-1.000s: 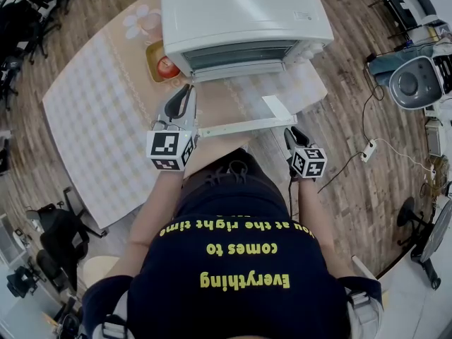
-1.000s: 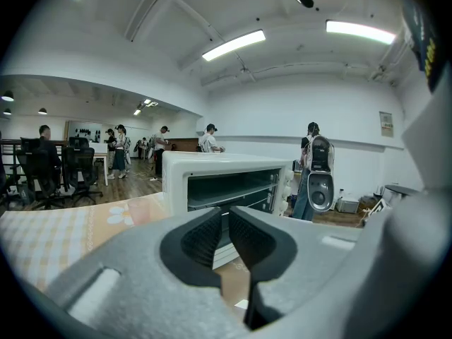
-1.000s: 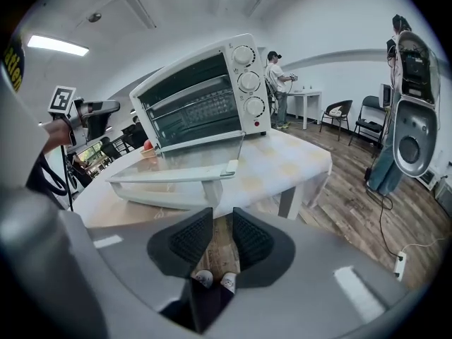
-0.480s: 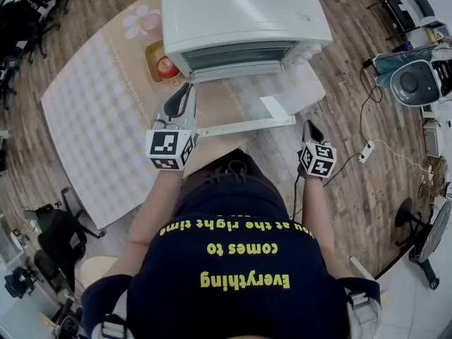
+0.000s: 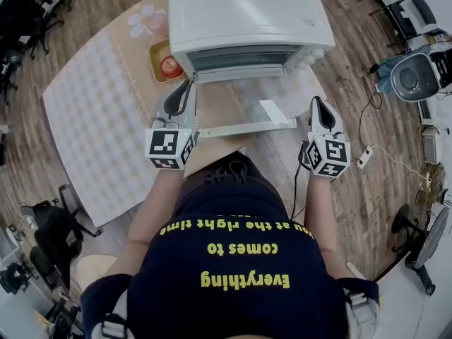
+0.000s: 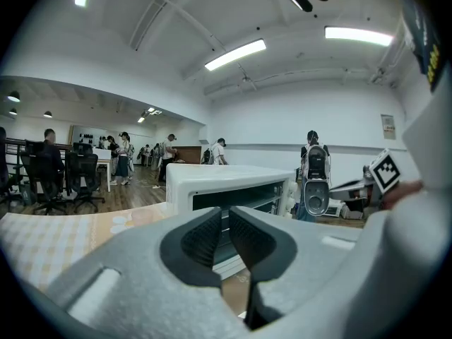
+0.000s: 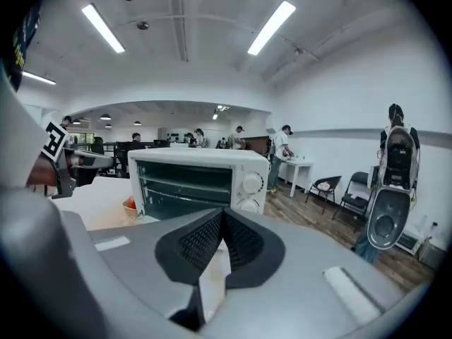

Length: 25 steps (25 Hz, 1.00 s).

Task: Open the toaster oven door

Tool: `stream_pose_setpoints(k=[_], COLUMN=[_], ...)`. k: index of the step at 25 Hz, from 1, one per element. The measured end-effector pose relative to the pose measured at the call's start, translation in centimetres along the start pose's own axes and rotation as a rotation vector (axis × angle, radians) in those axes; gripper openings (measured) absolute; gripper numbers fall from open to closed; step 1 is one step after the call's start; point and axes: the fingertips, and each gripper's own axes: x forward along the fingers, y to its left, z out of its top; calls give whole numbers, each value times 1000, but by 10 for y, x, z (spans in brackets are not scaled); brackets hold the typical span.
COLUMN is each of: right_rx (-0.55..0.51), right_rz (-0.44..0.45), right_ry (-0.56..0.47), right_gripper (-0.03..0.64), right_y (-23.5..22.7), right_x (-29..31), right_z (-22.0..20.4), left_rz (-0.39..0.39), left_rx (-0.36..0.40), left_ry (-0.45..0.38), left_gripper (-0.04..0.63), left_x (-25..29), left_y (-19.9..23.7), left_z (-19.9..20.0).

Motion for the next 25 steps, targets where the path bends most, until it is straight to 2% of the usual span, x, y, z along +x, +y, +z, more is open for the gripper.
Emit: stream_pose_setpoints(k=[9, 17, 25], right_rx=[-121, -73, -74], right_rz=[70, 167, 226], right_ry=[-185, -317, -363], right_gripper=[11, 11, 11], right_y=[43, 68, 88], right_x=[-9, -15, -10], right_z=[92, 142, 166], left_rz=[24, 33, 50], left_rx=[13, 24, 23], left_ry=[-71, -120, -148], left_gripper=[34, 34, 34], left_x=[-4, -8, -14], left_y=[8, 8, 12], left_z=[31, 52, 65])
